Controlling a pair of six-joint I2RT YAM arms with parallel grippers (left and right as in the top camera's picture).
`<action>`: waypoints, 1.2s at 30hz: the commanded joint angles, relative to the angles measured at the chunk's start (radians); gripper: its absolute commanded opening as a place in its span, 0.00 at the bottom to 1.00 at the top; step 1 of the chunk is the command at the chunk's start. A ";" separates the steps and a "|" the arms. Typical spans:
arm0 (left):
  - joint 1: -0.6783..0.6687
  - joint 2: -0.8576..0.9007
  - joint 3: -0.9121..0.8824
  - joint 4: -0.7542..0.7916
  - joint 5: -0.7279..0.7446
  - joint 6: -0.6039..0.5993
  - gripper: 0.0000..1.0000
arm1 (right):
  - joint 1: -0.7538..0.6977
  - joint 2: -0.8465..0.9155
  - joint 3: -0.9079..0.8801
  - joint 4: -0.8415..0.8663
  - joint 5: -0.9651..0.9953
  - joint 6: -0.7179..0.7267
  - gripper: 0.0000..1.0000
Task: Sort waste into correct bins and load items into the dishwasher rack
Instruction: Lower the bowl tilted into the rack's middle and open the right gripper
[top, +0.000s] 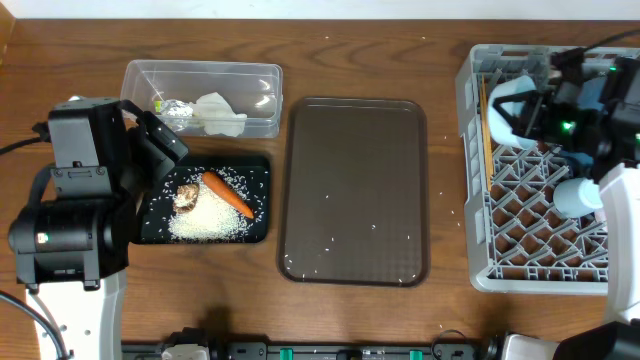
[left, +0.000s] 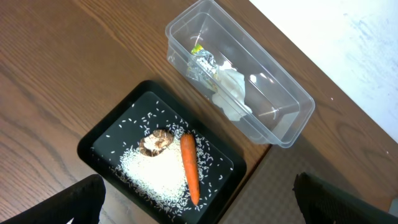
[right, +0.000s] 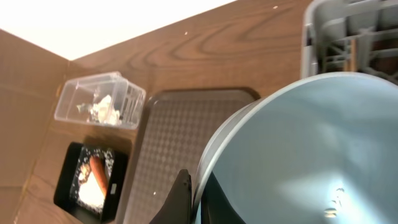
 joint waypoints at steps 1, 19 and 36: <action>-0.002 0.003 0.003 -0.003 -0.016 -0.002 0.98 | -0.064 0.003 -0.011 0.001 -0.084 -0.028 0.01; -0.002 0.003 0.004 -0.003 -0.016 -0.002 0.98 | -0.251 0.183 -0.256 0.504 -0.469 0.160 0.01; -0.002 0.003 0.003 -0.003 -0.016 -0.002 0.98 | -0.253 0.219 -0.265 0.613 -0.546 0.215 0.01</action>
